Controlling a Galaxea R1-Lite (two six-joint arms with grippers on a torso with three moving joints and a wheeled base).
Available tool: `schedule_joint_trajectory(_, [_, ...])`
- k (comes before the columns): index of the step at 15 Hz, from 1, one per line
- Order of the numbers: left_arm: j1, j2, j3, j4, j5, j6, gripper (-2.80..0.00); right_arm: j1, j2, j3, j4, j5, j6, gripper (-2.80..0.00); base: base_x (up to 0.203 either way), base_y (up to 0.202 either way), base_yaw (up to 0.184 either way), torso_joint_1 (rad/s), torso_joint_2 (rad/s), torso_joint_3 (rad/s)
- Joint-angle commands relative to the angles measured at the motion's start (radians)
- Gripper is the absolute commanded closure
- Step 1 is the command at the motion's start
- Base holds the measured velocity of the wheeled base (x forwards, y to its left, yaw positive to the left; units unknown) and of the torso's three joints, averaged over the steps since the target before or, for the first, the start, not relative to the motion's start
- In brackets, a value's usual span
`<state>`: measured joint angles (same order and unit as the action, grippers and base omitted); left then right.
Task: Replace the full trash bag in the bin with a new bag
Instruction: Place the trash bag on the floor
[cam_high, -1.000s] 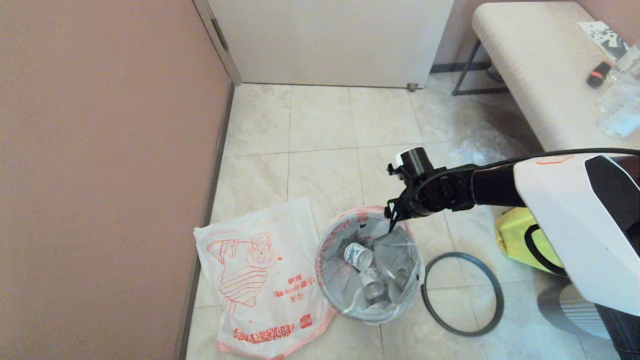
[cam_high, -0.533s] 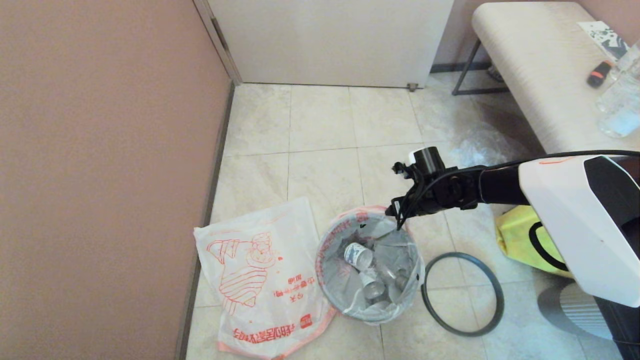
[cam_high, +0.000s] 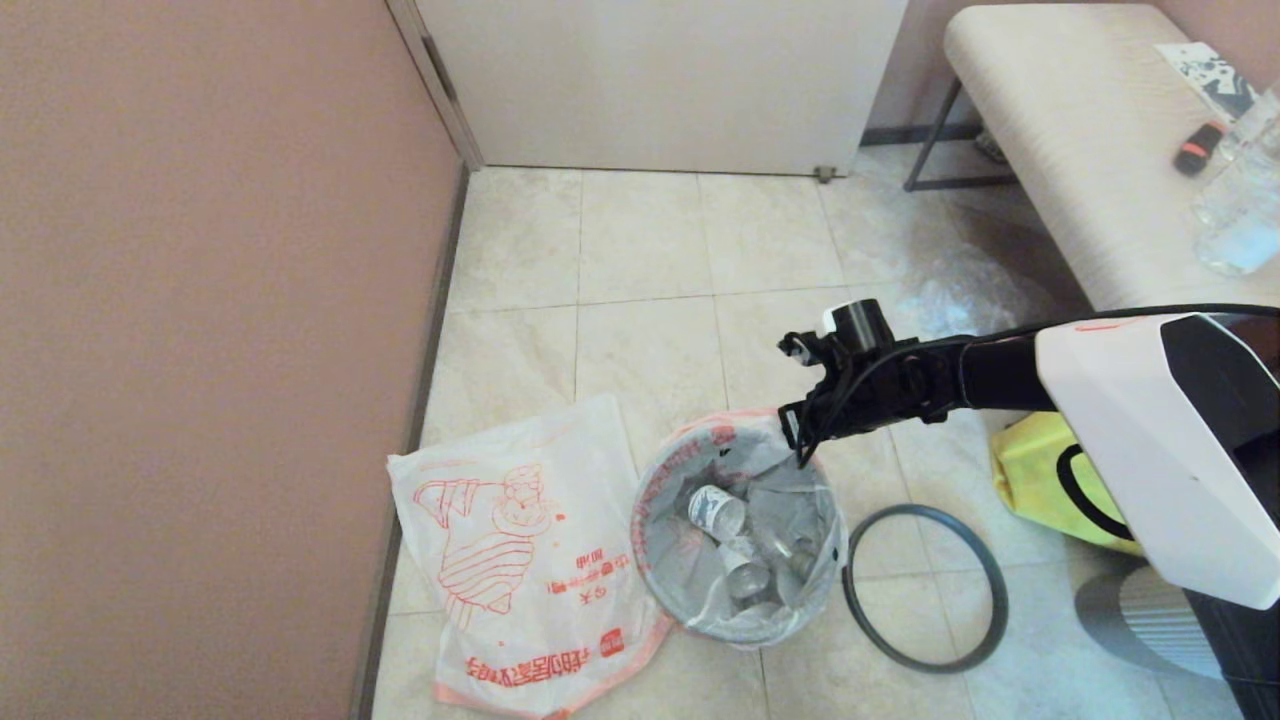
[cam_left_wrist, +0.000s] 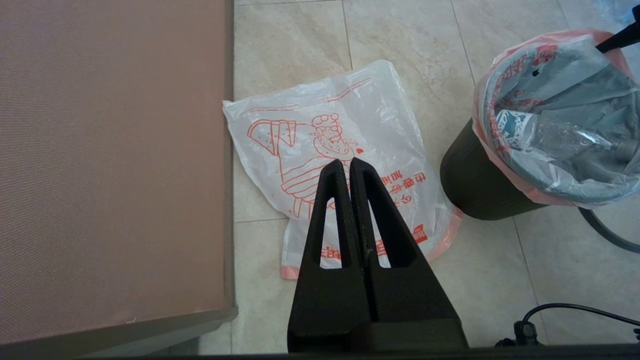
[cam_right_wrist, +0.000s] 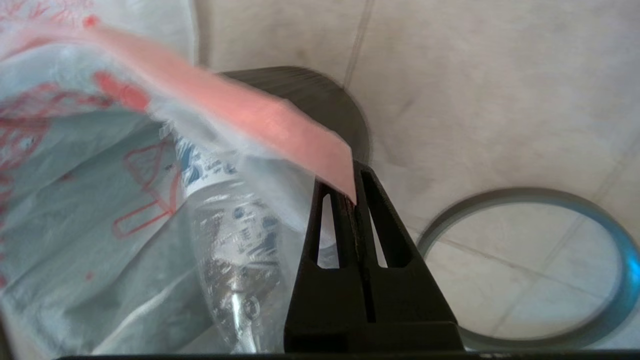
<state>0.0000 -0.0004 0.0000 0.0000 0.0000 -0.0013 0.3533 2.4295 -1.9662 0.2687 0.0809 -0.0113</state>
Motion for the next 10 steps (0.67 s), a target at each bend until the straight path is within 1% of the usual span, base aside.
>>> schedule_joint_trajectory(1, [0.0,0.0,-0.001,0.0,0.0,0.0,0.0,-0.007,0.001,0.0,0.002,0.024,-0.011,0.0,0.0,0.0,0.0,0.0,0.0,0.0])
schedule_joint_trajectory(4, [0.0,0.0,0.0,0.0,0.0,0.001,0.0,-0.013,-0.03,0.004,0.019,0.04,-0.012,0.0,0.0,0.0,0.0,0.0,0.0,0.0])
schedule_joint_trajectory(5, [0.0,0.0,-0.001,0.0,0.0,0.0,0.0,-0.017,-0.05,0.007,0.06,0.069,-0.009,0.0,0.0,0.0,0.0,0.0,0.0,0.0])
schedule_joint_trajectory(6, [0.0,0.0,0.0,0.0,0.0,0.0,0.0,-0.022,-0.067,0.007,0.1,0.113,0.003,0.0,0.0,0.0,0.0,0.0,0.0,0.0])
schedule_joint_trajectory(8, [0.0,0.0,0.0,0.0,0.0,0.0,0.0,-0.028,-0.097,0.007,0.211,0.275,0.066,0.0,0.0,0.0,0.0,0.0,0.0,0.0])
schedule_joint_trajectory(10, [0.0,0.0,0.0,0.0,0.0,0.001,0.0,-0.031,-0.078,0.007,0.28,0.376,0.102,0.0,0.0,0.0,0.0,0.0,0.0,0.0])
